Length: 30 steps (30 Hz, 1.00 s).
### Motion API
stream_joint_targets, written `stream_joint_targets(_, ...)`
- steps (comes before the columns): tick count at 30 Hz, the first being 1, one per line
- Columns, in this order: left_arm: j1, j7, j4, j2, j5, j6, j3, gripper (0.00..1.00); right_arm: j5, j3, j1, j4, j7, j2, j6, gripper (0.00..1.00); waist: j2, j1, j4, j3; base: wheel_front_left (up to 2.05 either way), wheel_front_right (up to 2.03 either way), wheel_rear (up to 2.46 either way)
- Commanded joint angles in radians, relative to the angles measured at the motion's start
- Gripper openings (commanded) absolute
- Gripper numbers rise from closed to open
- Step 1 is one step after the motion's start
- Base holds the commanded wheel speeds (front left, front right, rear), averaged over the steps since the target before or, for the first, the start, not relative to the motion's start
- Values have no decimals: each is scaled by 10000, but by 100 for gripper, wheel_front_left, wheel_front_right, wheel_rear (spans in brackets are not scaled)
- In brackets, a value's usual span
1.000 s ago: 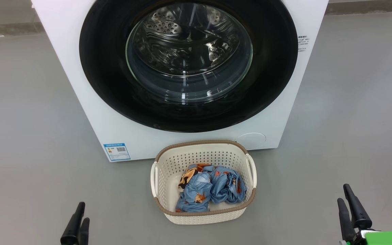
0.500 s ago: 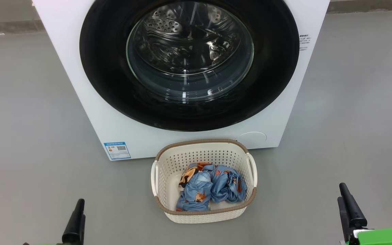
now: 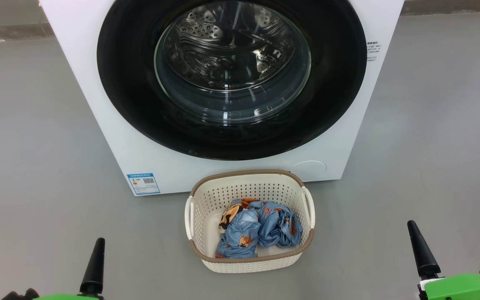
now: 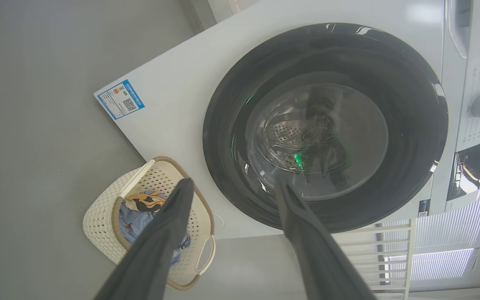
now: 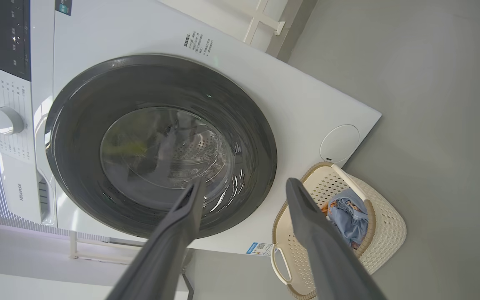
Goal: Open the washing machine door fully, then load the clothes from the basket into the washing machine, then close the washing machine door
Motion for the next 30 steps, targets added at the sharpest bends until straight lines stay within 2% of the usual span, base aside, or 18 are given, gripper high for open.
stream_joint_targets(1,-333,-134,-333,235,465,-19,92,100,-416,211,-435,-301,-160,-148,4,100,0,-1,-6,1,0,0,0)
stream_joint_targets(30,-277,-988,-686,301,4923,-27,-231,100,-3977,912,-506,-274,-1007,-456,7,100,0,-1,38,10,0,0,0)
